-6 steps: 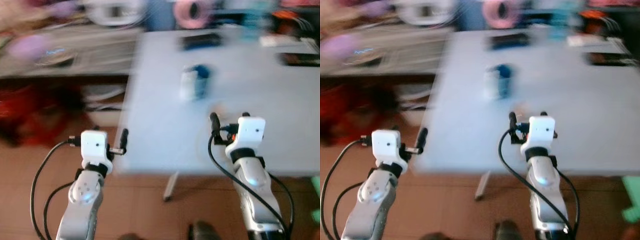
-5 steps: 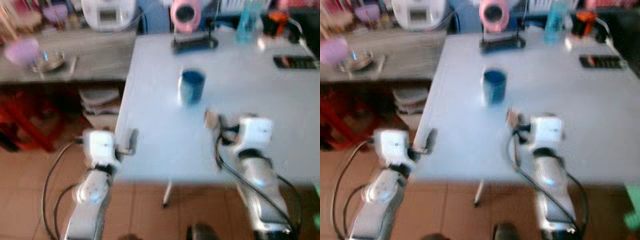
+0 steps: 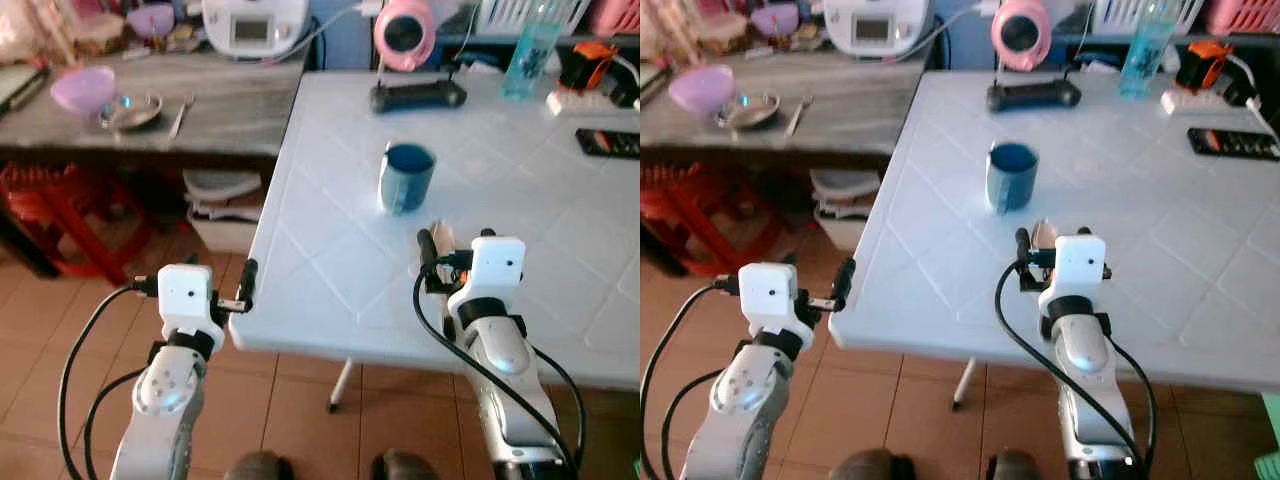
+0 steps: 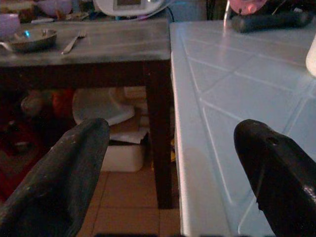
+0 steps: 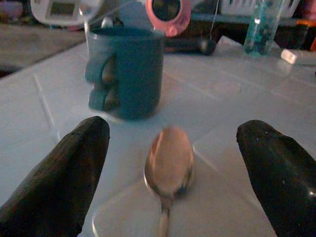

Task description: Setting the table

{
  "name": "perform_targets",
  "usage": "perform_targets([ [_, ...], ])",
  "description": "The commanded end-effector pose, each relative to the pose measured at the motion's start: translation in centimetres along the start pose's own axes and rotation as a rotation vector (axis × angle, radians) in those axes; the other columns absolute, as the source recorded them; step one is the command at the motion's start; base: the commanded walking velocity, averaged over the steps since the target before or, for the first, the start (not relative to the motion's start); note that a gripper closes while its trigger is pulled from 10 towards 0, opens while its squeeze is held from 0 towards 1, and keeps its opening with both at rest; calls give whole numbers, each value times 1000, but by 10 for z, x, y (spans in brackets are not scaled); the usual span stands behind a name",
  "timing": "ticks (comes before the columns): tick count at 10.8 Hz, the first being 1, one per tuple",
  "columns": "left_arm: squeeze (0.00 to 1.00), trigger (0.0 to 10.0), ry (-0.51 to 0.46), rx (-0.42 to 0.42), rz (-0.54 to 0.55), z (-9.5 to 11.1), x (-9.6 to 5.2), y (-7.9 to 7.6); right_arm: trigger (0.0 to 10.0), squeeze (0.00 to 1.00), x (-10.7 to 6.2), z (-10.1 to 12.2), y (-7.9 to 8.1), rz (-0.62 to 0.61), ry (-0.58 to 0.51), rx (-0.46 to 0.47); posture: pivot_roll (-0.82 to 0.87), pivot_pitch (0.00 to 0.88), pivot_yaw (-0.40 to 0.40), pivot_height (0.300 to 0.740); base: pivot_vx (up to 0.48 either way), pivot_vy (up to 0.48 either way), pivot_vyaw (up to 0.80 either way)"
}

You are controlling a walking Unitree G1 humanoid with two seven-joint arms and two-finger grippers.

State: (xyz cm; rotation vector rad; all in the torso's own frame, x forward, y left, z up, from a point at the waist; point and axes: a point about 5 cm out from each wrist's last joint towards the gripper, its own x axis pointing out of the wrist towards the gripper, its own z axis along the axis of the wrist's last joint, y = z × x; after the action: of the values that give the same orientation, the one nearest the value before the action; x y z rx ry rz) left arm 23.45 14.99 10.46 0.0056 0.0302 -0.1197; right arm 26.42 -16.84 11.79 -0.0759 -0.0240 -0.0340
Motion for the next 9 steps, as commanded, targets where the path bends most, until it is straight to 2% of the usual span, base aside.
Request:
perform_targets([
  [1, 0, 10000, 10, 4, -15, 0, -2, 2, 10000, 0, -5, -7, -1, -6, 46, -20, 47, 105, 75, 740, 0, 0, 0],
  [3, 0, 10000, 16, 2, -26, 0, -4, 3, 10000, 0, -12, -21, -10, -47, 126, -24, 46, 119, 81, 740, 0, 0, 0],
  [4, 0, 10000, 21, 3, -31, 0, -4, 3, 10000, 0, -10, -21, -13, -64, 135, -14, 43, 127, 87, 740, 0, 0, 0],
  [6, 0, 10000, 28, 13, -28, 0, -5, 5, 10000, 0, -3, -20, -11, -54, 161, -15, 46, 138, 85, 740, 0, 0, 0],
  [9, 0, 10000, 26, 18, -11, 0, -5, 7, 10000, 0, -5, -22, -8, -36, 181, -15, 51, 142, 81, 740, 0, 0, 0],
])
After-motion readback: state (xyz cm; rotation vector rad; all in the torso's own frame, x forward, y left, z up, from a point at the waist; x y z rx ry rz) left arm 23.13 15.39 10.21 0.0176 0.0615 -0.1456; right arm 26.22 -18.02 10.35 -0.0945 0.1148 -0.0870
